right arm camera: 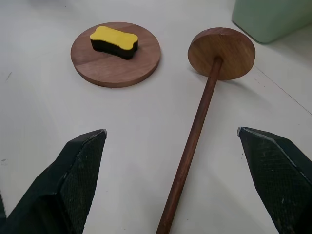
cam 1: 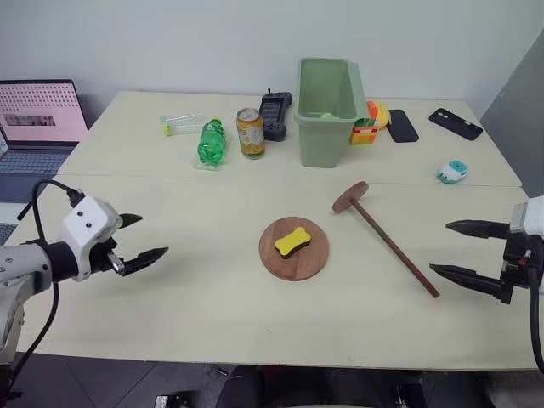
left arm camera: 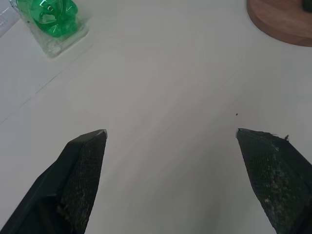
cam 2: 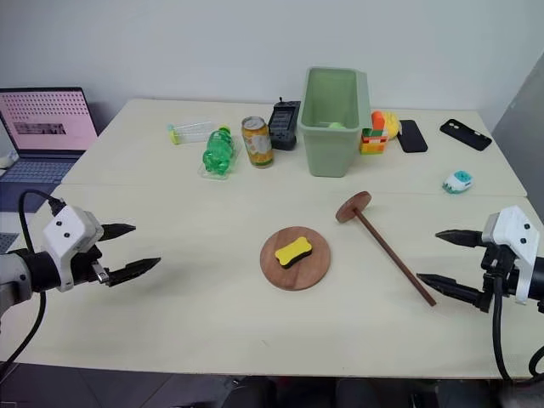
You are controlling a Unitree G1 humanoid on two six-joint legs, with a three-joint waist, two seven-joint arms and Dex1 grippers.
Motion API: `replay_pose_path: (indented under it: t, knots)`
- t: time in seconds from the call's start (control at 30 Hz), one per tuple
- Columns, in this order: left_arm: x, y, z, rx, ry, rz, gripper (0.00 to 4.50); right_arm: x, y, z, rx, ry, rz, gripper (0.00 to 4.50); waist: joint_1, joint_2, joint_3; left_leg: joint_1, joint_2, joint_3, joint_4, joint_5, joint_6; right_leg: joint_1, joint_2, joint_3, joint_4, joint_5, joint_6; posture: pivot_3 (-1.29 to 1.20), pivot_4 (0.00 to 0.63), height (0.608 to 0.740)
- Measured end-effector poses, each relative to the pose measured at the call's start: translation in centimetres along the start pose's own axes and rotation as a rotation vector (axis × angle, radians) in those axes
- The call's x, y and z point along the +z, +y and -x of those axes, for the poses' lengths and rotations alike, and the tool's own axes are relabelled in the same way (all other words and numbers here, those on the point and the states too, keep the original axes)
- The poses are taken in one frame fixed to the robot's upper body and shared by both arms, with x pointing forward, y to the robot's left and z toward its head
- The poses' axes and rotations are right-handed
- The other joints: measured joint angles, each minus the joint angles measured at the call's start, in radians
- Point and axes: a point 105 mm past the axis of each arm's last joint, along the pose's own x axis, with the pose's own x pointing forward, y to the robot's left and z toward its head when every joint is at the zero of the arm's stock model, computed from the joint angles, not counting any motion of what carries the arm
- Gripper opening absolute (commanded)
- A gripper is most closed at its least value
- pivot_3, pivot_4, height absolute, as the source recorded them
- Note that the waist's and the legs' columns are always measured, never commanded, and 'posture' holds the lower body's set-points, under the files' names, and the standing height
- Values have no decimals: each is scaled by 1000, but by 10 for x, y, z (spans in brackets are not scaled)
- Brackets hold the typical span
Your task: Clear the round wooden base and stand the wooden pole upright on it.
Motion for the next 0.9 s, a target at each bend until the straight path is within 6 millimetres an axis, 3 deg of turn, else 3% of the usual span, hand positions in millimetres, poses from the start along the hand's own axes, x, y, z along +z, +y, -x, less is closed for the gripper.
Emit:
replay_pose_path:
  t: [0.23, 0.47, 0.67, 0.73, 0.8, 0.9]
  knots:
    - [9, 7, -4, 17, -21, -20, 4419, -2, 0, 0, -5, -1, -4, 4500, 1, 0, 0, 0, 0, 1, 0, 0, 0, 0, 0, 0, 0, 0, 0, 0, 150, 740]
    - [18, 1, -7, -71, -76, -2, 4419, -4, 2, -2, -19, -7, -8, 4500, 1, 0, 0, 0, 0, 0, 0, 0, 0, 0, 0, 0, 0, 0, 0, 0, 150, 740]
    - [38, -2, -28, -121, -112, -61, 4419, 7, 12, -10, -19, -44, 2, 4500, 3, 0, 0, 0, -1, 1, 1, 0, 0, 0, 1, -1, 0, 0, 0, 0, 150, 740]
    - [49, -14, -45, -178, -145, -75, 4419, 9, 15, -15, -31, -76, -18, 4500, 5, -1, 0, -1, -2, 0, 1, 0, 0, 0, 2, -1, 0, 0, 0, 0, 150, 740]
    - [63, -46, -70, -312, -190, -85, 4419, 15, 25, -27, -18, -123, -34, 4500, 10, -1, 0, -3, -3, 0, 3, 0, 0, 0, 2, 0, 1, 0, 0, 0, 150, 740]
    - [65, -73, -89, -419, -172, -93, 4419, 21, 32, -36, -34, -143, -42, 4500, 3, -1, 0, -6, -2, -1, 3, 0, 0, -4, 3, -1, 0, 0, 1, 0, 150, 740]
